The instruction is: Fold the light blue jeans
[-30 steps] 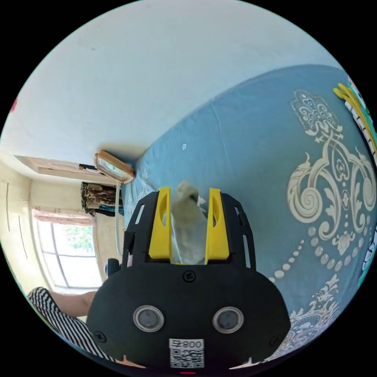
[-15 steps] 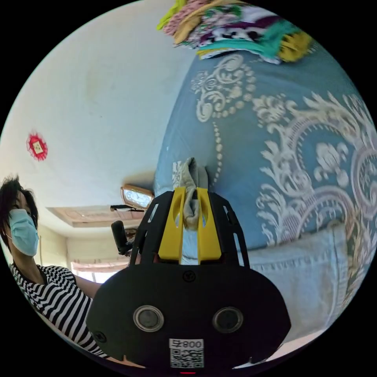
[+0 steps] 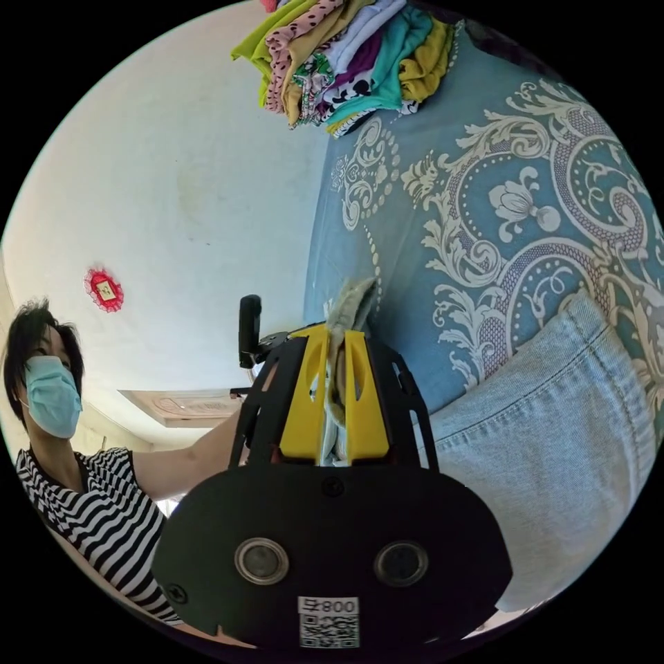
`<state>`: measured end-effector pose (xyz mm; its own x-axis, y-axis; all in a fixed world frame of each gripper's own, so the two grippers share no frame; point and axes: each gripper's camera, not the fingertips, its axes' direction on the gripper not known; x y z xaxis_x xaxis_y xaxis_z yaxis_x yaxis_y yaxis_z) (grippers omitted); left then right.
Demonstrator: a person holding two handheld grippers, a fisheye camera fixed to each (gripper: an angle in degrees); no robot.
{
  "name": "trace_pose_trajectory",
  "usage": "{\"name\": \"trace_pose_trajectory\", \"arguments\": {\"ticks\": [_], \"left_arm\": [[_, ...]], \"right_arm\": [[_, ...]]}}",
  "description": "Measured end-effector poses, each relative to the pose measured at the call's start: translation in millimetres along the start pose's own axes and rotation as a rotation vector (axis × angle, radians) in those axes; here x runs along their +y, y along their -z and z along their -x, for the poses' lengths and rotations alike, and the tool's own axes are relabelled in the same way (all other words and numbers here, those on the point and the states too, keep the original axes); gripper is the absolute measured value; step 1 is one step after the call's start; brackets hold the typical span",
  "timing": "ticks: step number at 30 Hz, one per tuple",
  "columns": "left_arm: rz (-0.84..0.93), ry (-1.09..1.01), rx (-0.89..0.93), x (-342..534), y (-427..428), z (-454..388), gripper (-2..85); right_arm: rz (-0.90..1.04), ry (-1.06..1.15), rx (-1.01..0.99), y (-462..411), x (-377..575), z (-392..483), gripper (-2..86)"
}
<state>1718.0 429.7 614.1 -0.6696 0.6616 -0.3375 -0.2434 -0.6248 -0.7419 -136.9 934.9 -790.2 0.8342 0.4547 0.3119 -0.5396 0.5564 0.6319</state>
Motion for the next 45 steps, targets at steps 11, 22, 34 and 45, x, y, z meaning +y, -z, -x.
{"name": "trace_pose_trajectory", "arguments": {"ticks": [11,22,34,45], "left_arm": [[-0.278,0.088,-0.086,30,108,51,2.8],[-0.371,0.395,0.157,202,84,78,4.9],[-0.069,0.982,0.032,498,47,50,6.3],[-0.042,0.848,0.056,610,49,19,2.0]], "right_arm": [[-0.047,0.329,0.107,-18,-90,75,0.6],[0.172,0.230,0.523,-102,-117,22,5.8],[0.221,0.180,0.568,-204,-144,2,6.8],[0.289,0.353,0.646,-301,-164,29,2.9]]}}
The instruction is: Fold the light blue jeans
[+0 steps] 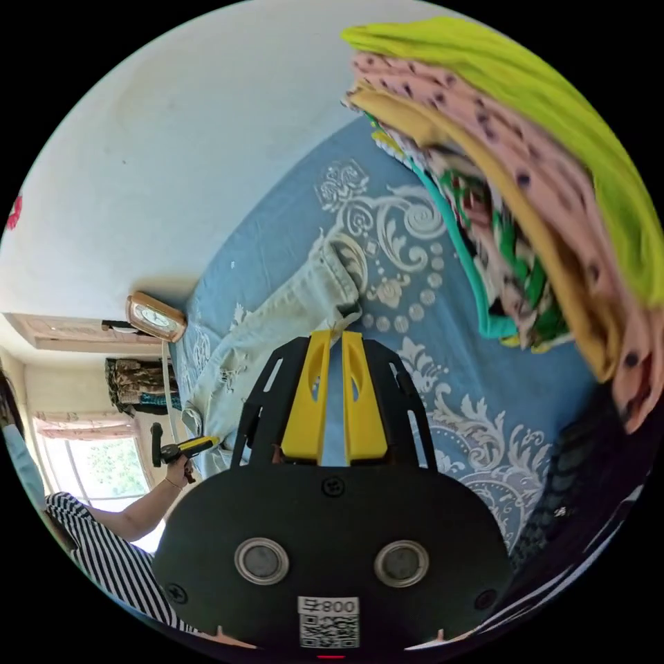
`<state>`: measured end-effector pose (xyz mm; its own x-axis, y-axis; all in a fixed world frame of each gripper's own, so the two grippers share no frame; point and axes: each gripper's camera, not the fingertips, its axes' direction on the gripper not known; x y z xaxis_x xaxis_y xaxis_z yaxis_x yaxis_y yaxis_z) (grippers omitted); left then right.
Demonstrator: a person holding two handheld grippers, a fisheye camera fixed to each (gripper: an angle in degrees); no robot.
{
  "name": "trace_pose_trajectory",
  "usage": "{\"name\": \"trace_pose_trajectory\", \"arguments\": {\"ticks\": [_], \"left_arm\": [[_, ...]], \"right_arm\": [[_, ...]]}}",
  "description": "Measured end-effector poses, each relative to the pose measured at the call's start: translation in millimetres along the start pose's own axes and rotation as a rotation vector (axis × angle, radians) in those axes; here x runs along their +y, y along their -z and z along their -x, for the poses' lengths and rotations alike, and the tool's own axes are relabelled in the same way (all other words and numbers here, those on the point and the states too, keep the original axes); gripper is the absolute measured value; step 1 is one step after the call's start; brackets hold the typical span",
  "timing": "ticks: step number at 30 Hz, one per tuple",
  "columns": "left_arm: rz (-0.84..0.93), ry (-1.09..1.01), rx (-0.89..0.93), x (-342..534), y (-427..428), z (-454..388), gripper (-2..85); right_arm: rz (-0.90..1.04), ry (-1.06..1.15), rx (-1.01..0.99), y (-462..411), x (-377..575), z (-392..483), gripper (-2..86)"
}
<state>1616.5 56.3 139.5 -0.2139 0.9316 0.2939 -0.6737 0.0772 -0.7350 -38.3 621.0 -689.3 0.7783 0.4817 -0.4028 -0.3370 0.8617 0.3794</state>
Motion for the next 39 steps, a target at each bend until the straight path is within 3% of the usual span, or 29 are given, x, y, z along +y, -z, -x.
{"name": "trace_pose_trajectory", "arguments": {"ticks": [5,8,11,16,21,25,28,34,39], "left_arm": [[-0.156,0.187,0.083,91,24,65,3.7],[-0.228,0.327,0.083,140,36,117,7.0],[-0.240,0.391,0.058,174,36,163,9.1],[-0.116,0.311,-0.086,213,16,203,5.9],[-0.330,0.427,0.051,321,35,252,3.4],[-0.512,0.692,0.225,444,34,316,3.0],[-0.512,0.803,0.366,518,8,349,3.3],[-0.482,0.868,0.380,645,-18,366,4.6],[-0.523,1.083,0.364,764,-37,381,7.2]], "right_arm": [[0.141,0.006,0.174,-73,-7,18,2.8],[0.095,-0.022,0.194,-104,8,28,2.9],[0.057,-0.030,0.192,-137,29,46,2.9],[0.077,0.054,0.062,-221,63,104,2.8],[0.308,0.333,-0.123,-359,97,213,2.9],[0.445,0.522,-0.183,-454,120,296,3.7],[0.508,0.654,-0.248,-527,139,365,5.2],[0.661,0.904,-0.211,-673,180,485,8.2],[0.643,1.100,-0.071,-778,214,564,8.9]]}}
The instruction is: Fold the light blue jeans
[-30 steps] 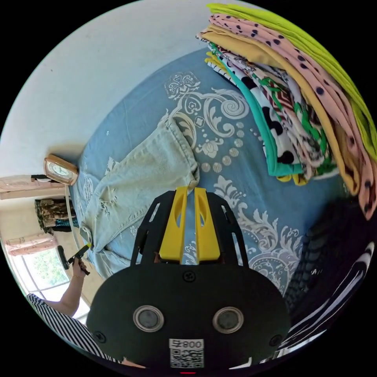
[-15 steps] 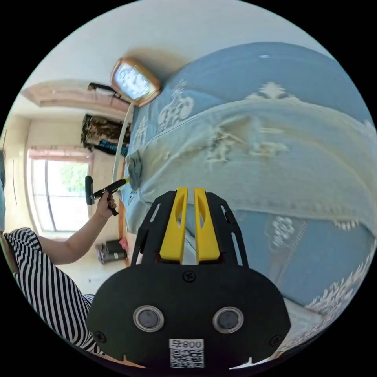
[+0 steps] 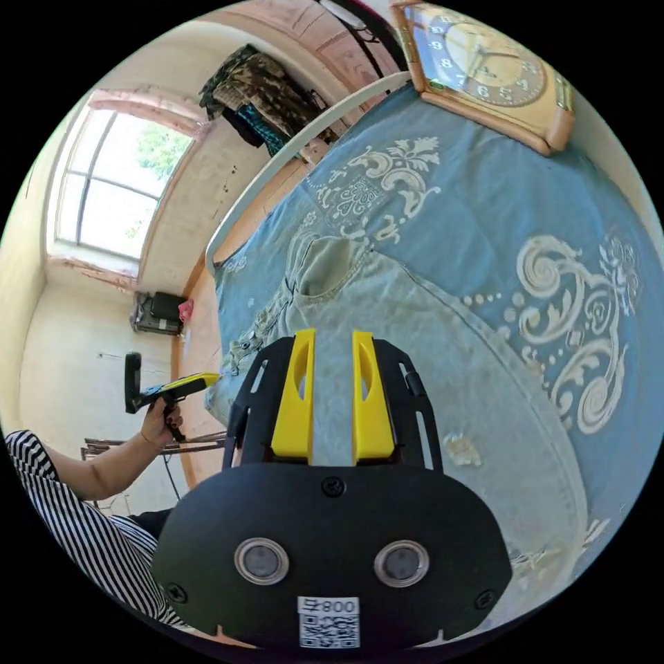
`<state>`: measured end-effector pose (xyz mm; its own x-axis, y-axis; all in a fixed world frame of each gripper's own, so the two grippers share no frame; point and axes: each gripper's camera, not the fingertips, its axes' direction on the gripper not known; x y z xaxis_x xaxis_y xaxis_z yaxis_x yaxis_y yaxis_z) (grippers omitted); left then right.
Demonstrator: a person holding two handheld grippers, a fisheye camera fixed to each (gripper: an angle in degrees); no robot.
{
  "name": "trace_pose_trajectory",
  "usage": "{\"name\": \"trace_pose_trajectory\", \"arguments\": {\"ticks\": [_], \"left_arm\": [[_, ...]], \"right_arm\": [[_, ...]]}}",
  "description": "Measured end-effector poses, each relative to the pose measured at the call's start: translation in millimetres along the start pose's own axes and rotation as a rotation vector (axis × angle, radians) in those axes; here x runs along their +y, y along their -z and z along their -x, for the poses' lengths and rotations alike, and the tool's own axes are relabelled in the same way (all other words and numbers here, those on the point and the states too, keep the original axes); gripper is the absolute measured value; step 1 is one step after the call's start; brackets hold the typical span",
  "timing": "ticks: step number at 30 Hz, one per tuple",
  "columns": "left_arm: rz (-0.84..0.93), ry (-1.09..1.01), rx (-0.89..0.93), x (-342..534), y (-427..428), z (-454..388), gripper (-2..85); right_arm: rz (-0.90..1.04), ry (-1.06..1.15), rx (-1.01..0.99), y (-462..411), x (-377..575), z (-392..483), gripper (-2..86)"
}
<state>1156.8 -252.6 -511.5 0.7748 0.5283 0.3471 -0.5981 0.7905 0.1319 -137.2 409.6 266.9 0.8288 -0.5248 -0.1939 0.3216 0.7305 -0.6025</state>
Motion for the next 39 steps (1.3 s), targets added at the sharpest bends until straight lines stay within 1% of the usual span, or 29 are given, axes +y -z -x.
{"name": "trace_pose_trajectory", "arguments": {"ticks": [2,3,5,7,9,12,14,16,17,20,23,25,28,30,32,34,36,37,39], "left_arm": [[-0.039,0.110,0.034,14,19,51,9.0],[-0.042,0.133,0.051,17,22,63,9.5],[-0.032,0.198,0.154,25,26,101,11.5],[-0.022,0.210,0.227,27,25,119,12.2],[-0.017,0.206,0.251,26,27,132,12.0],[0.000,0.182,0.211,26,40,149,10.0],[-0.009,0.137,0.201,27,56,158,6.4],[-0.028,0.117,0.210,28,69,164,4.4],[-0.040,0.106,0.212,27,78,167,3.7],[-0.103,0.067,0.236,25,105,171,2.7],[-0.174,-0.007,0.230,21,129,169,2.5],[-0.174,-0.038,0.204,17,131,168,2.6],[-0.112,0.009,0.143,13,113,181,3.0],[-0.097,0.091,0.125,16,109,191,3.4],[-0.175,0.089,0.143,24,122,192,4.0],[-0.211,0.063,0.152,26,130,187,4.5],[-0.218,0.013,0.176,24,132,178,4.8],[-0.219,-0.037,0.187,19,133,169,5.1],[-0.220,-0.116,0.172,10,132,152,5.6]], "right_arm": [[0.012,0.049,0.051,-24,-33,7,9.3],[0.019,0.090,0.087,-40,-55,13,9.7],[0.043,0.154,0.132,-66,-86,21,10.2],[0.075,0.213,0.151,-96,-116,29,10.7],[0.151,0.274,0.164,-141,-149,37,10.9],[0.273,0.286,0.231,-202,-180,40,9.9],[0.263,0.302,0.294,-223,-190,44,8.2],[0.283,0.328,0.317,-241,-197,47,5.5],[0.292,0.351,0.331,-249,-201,48,2.7],[0.225,0.383,0.293,-248,-211,53,1.4],[0.110,0.379,0.262,-235,-224,53,1.1],[0.085,0.357,0.260,-240,-233,46,1.3],[0.165,0.265,0.266,-281,-251,20,2.5],[0.212,0.119,0.355,-312,-256,-1,3.4],[0.152,0.129,0.351,-318,-251,-2,3.3],[0.096,0.136,0.338,-323,-244,0,3.5],[0.054,0.175,0.224,-333,-231,10,3.7],[0.047,0.200,0.183,-337,-227,14,3.7],[0.052,0.271,0.041,-359,-215,30,4.0]]}}
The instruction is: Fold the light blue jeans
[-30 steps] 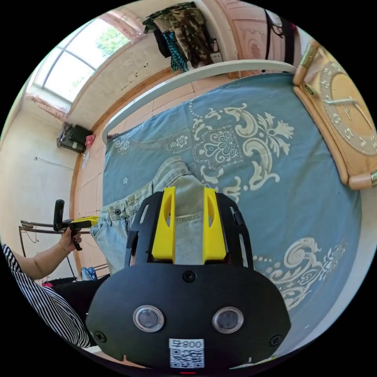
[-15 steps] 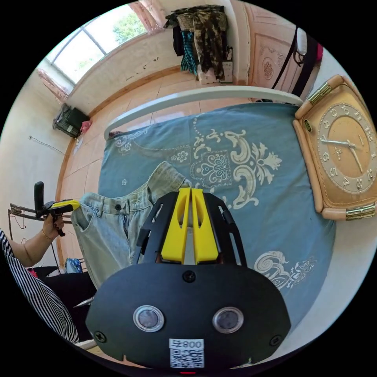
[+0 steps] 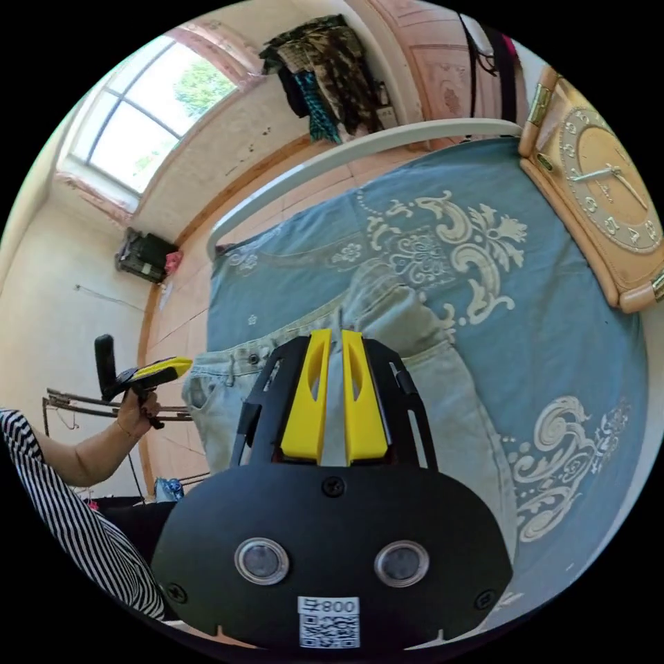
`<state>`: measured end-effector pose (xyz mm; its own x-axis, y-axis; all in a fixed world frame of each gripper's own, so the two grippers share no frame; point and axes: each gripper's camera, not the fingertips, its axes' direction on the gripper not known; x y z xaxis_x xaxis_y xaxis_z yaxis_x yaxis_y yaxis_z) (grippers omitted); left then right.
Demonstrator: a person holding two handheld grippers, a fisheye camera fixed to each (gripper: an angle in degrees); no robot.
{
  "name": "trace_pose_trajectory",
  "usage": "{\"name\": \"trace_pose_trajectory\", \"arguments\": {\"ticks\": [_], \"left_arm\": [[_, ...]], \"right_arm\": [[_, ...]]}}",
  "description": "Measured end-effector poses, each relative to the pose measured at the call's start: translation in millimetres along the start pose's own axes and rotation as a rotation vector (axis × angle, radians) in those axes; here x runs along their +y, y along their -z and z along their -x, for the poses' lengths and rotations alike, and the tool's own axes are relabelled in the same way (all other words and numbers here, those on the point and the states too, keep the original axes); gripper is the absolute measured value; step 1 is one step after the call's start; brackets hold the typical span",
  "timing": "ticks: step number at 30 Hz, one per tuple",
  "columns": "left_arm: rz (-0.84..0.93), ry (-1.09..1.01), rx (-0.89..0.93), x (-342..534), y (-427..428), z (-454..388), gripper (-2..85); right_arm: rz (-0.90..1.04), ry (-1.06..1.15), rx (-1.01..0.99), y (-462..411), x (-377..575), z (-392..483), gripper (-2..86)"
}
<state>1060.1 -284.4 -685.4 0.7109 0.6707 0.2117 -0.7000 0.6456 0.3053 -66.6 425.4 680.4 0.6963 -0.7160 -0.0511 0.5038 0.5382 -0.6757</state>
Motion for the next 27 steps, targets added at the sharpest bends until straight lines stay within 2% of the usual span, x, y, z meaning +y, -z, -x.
{"name": "trace_pose_trajectory", "arguments": {"ticks": [6,8,10,11,19,27], "left_arm": [[0.045,-0.264,-0.048,-42,-37,-53,6.7],[0.127,-0.343,-0.116,-50,-65,-68,6.8],[0.191,-0.363,-0.176,-52,-85,-73,6.6],[0.145,-0.395,-0.172,-50,-85,-77,6.6],[0.163,-0.377,-0.135,-57,-96,-94,5.8],[0.111,-0.367,-0.120,-57,-98,-115,5.1]], "right_arm": [[0.182,0.062,0.074,-84,-7,22,7.6],[0.224,0.070,0.104,-105,-6,22,7.7],[0.194,0.084,0.144,-114,-4,22,7.6],[0.193,0.088,0.154,-119,-3,21,7.6],[0.187,0.135,0.240,-144,3,19,7.1],[0.162,0.068,0.091,-148,13,-11,2.5]]}}
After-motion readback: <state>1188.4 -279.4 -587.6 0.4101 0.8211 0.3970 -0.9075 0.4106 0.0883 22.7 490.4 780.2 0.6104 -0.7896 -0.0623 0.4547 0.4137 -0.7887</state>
